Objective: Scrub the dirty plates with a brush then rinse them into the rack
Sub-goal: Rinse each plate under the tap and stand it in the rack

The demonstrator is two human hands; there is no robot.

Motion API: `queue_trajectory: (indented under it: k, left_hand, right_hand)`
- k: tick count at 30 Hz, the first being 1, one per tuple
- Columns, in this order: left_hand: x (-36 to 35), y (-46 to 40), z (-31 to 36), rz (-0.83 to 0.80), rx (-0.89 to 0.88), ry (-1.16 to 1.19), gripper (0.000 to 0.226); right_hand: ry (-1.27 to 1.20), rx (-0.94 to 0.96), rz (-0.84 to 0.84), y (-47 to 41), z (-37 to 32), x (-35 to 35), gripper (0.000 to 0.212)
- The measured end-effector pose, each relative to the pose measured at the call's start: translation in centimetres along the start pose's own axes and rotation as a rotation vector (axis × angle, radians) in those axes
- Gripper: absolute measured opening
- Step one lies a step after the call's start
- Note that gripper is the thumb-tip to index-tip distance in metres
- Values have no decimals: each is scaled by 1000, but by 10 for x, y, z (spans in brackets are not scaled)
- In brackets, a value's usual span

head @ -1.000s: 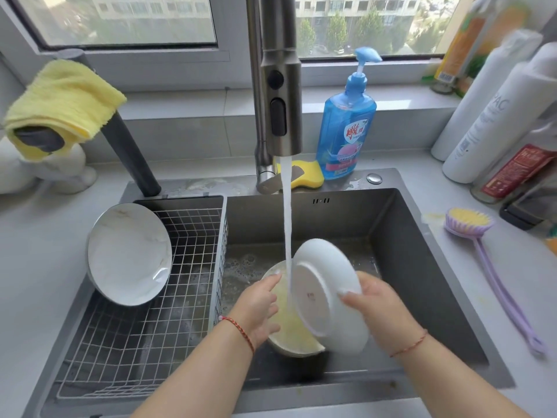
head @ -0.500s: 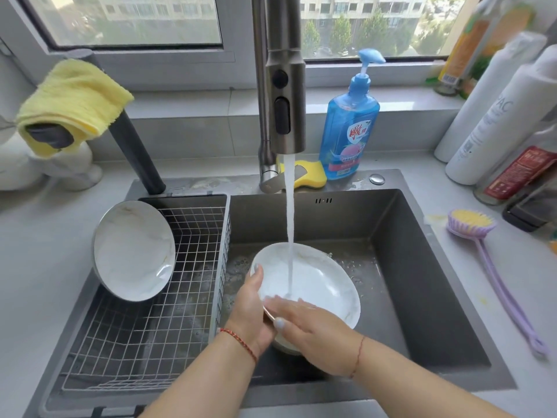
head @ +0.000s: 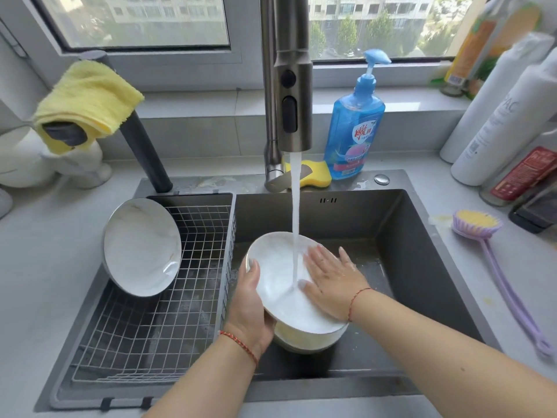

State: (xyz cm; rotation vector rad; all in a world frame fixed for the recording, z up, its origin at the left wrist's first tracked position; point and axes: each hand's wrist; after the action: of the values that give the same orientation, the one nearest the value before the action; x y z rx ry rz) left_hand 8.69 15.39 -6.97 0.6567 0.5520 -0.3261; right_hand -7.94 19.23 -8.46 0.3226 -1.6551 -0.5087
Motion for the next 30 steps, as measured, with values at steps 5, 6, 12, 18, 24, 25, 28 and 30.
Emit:
queue_trajectory:
  k: [5,6,12,18,24,25,28,30]
  left_hand:
    - [3,-6,16,50,-66,-78,41]
    - [4,-7,18,53,-84,-91,41]
    - [1,-3,15,67,-30,-86,50]
    - [-4,10,10,23,33,-106,52]
    - [-4,19,12,-22,21,-133,47]
    - [-3,18,14,-7,6,-142,45]
    - [2,15,22,63,-62,-194,39]
    - [5,13,29,91,-98,-237,43]
  right_hand:
    - [-100,139,-155,45,-23,5,91]
    - [-159,190,-184,54,-32,6,87]
    - [-821,399,-156,49,-73,7,55]
    - [-437,315,65,12,-78,7,51]
    - [-547,64,34,-4,-46,-5,59]
    - [-528,10,10,-5,-41,-10,64]
    - [-342,5,-86,10,-34,-21,63]
    - [-286,77,-136,32,-43,-18,59]
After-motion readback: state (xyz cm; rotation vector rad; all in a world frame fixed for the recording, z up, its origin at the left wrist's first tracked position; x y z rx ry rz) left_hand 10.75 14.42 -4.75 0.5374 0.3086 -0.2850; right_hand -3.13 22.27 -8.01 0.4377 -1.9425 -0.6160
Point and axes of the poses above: each hand's wrist, its own y-axis away from the middle knuckle, its own x-axis out of the back of the hand, z = x × y, and after that the axes turned 3 degrees about -z, right-handed
